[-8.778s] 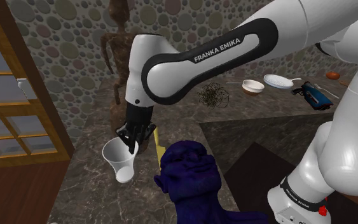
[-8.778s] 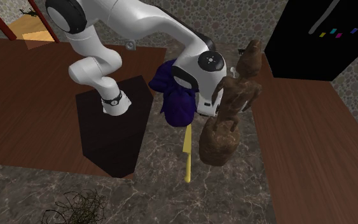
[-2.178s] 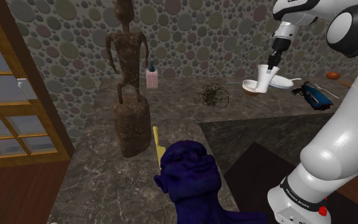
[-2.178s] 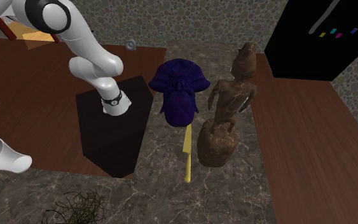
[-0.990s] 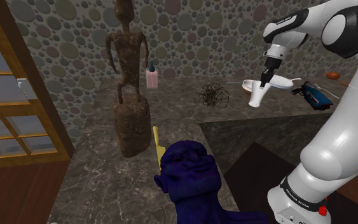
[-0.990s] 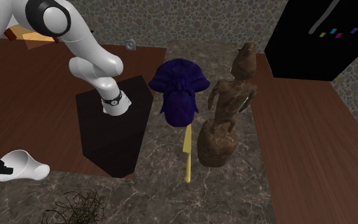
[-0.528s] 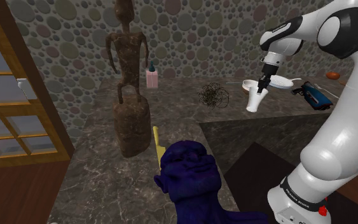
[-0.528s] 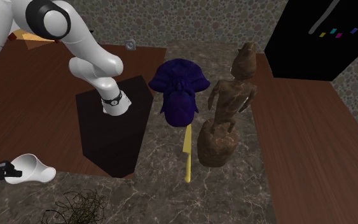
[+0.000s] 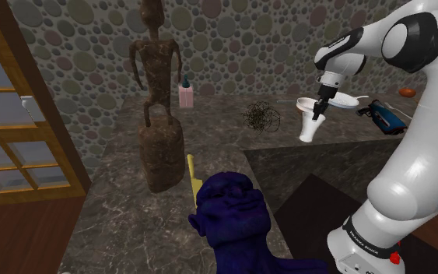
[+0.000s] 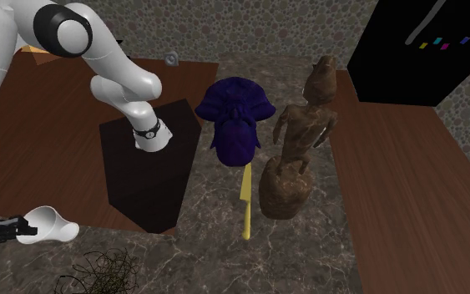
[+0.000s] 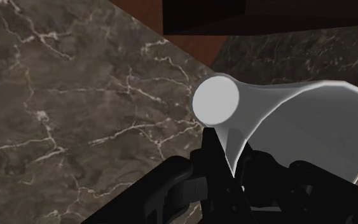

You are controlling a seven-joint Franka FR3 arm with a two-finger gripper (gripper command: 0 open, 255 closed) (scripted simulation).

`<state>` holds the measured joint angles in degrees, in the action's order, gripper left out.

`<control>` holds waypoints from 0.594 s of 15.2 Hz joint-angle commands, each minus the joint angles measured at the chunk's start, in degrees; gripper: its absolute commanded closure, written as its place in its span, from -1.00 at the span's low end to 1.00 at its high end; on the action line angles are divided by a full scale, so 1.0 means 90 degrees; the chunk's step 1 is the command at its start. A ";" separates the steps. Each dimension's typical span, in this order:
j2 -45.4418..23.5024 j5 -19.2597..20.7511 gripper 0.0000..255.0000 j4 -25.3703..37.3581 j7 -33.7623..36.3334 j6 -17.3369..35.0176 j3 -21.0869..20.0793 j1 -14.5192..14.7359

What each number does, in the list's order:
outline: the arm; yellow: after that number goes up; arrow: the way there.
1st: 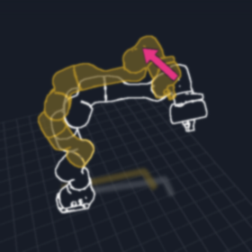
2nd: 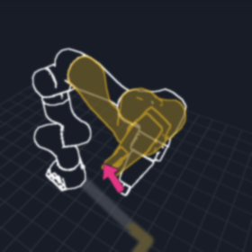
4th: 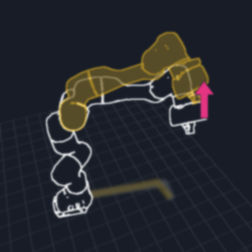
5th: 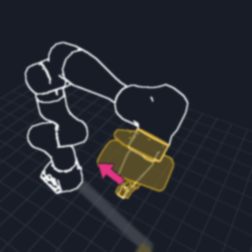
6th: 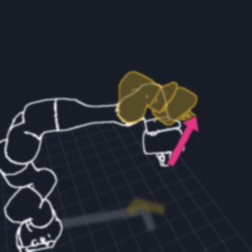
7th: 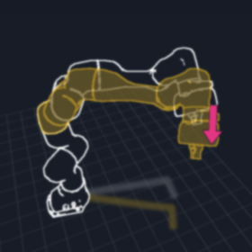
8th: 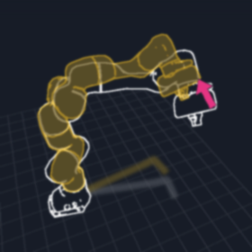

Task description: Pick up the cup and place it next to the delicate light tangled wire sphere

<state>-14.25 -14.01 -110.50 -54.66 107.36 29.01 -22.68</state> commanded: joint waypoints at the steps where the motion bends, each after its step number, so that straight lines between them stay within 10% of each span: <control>1: -0.0001 -0.0003 1.00 -0.0013 -0.0003 0.0017 -0.0001 0.0000; 5: -0.0001 -0.0003 1.00 -0.0013 -0.0003 0.0017 -0.0001 0.0000; 6: -0.0001 -0.0003 -1.00 -0.0014 -0.0003 0.0017 -0.0001 0.0000; 9: -0.0001 -0.0003 -1.00 -0.0013 -0.0004 0.0017 -0.0001 0.0000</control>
<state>-14.26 -14.03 -110.62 -54.69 107.52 29.01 -22.68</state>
